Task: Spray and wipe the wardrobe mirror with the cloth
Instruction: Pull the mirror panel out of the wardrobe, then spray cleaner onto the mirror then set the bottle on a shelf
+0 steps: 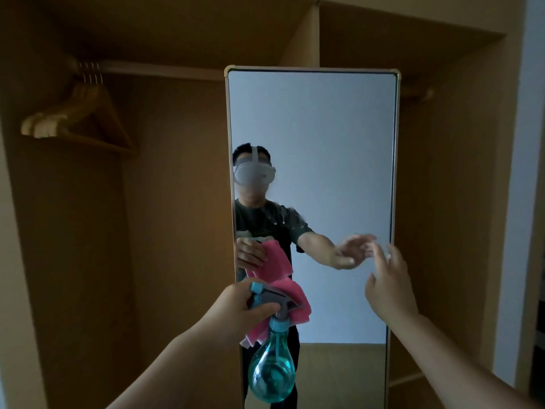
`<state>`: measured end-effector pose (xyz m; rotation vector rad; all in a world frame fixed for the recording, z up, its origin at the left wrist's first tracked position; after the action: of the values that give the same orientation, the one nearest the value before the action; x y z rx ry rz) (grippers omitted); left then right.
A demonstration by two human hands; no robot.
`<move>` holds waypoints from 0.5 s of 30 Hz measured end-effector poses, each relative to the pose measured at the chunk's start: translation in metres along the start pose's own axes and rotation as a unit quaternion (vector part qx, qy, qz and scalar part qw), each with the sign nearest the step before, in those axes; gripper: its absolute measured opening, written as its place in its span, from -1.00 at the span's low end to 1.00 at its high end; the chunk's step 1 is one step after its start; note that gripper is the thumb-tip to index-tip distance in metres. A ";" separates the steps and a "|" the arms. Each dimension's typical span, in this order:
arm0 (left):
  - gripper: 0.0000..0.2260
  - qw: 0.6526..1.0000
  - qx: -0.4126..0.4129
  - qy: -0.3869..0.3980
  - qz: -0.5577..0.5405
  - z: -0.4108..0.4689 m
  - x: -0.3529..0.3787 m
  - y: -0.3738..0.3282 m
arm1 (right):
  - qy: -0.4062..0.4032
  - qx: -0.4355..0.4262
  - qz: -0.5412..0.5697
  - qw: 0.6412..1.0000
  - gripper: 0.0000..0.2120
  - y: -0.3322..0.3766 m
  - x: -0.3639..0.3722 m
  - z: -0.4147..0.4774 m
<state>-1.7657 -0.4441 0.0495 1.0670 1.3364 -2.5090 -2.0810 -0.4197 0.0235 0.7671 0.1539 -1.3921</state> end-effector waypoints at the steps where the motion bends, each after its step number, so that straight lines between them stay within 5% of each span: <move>1: -0.88 1.000 0.001 0.004 -0.004 0.000 0.000 -0.001 | -0.004 -0.027 0.044 0.999 -0.45 0.011 -0.003 -0.006; 5: -0.87 1.000 0.012 0.002 -0.003 -0.002 0.000 -0.005 | -0.002 -0.146 0.232 0.962 -0.80 0.062 -0.017 -0.040; 8: -0.87 1.000 0.020 -0.002 -0.021 -0.004 0.000 -0.008 | 0.077 -0.177 0.344 0.919 -0.93 0.093 -0.022 -0.064; 12: -0.87 0.999 0.014 -0.030 -0.043 -0.004 -0.003 -0.011 | 0.178 -0.119 0.411 0.886 -0.82 0.119 -0.018 -0.078; 15: -0.87 0.998 0.019 -0.051 -0.044 -0.003 -0.005 -0.015 | 0.172 -0.062 0.457 0.871 -0.70 0.128 -0.016 -0.078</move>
<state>-1.7660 -0.4336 0.0615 0.8917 1.3397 -2.6228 -1.9405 -0.3645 0.0237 0.8175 0.1268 -0.3347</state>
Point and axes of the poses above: each hand's wrist, its own z-axis towards the middle knuckle, its own x-axis out of the palm, y = z × x, the point moved 1 cm from there along z, towards the middle knuckle, and after that the axes turned 7 degrees about z, right-handed, at the moved point
